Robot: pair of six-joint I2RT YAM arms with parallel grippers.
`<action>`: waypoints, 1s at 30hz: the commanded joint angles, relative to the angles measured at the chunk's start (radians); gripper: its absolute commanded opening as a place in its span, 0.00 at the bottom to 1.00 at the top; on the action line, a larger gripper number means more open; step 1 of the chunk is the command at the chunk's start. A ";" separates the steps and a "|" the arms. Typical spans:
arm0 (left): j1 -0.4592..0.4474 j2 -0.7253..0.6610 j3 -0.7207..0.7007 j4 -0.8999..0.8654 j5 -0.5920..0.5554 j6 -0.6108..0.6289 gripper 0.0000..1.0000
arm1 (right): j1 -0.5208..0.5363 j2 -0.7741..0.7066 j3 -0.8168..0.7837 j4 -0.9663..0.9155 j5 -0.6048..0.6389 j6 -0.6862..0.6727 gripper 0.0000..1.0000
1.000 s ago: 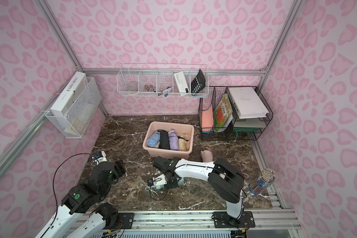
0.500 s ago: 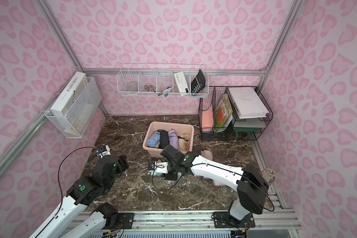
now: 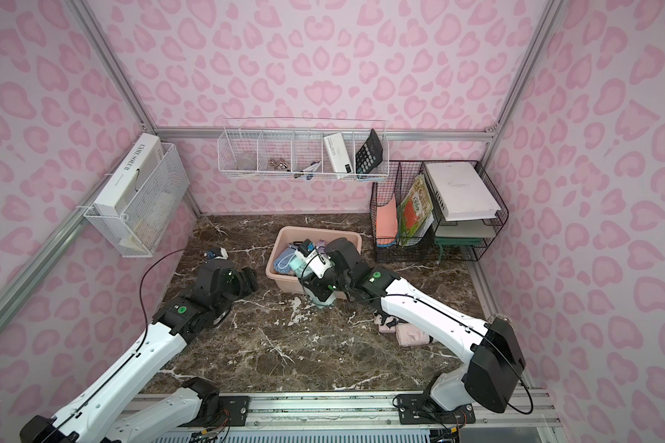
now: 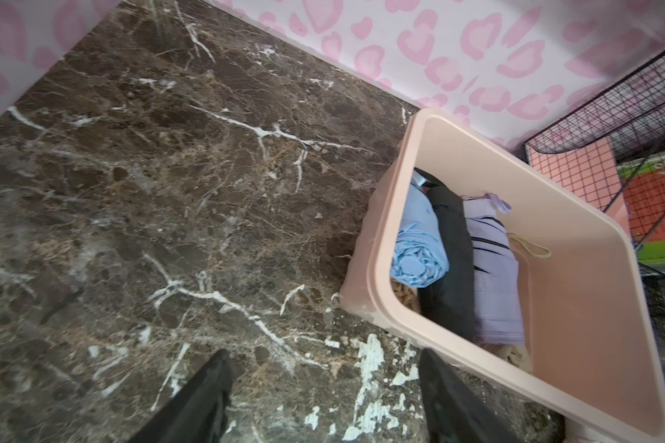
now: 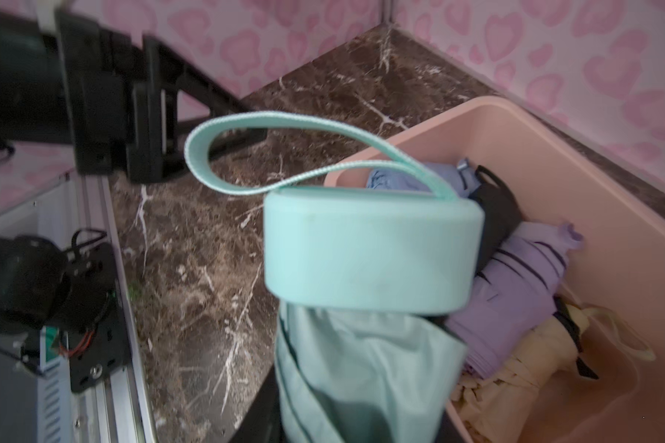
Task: Put the umbrella into the storage box
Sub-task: Pick up the umbrella from the center of the board, then place the umbrella in the storage box.
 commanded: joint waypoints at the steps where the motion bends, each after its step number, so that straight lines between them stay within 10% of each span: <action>1: 0.013 0.047 0.030 0.068 0.100 0.028 0.77 | -0.009 0.010 0.052 0.098 0.048 0.243 0.00; 11: 0.065 0.210 0.119 0.091 0.187 0.079 0.75 | -0.110 0.143 0.168 -0.011 0.234 0.520 0.00; 30: 0.115 0.479 0.320 0.057 0.363 0.259 0.69 | -0.178 0.419 0.334 -0.231 0.439 0.533 0.00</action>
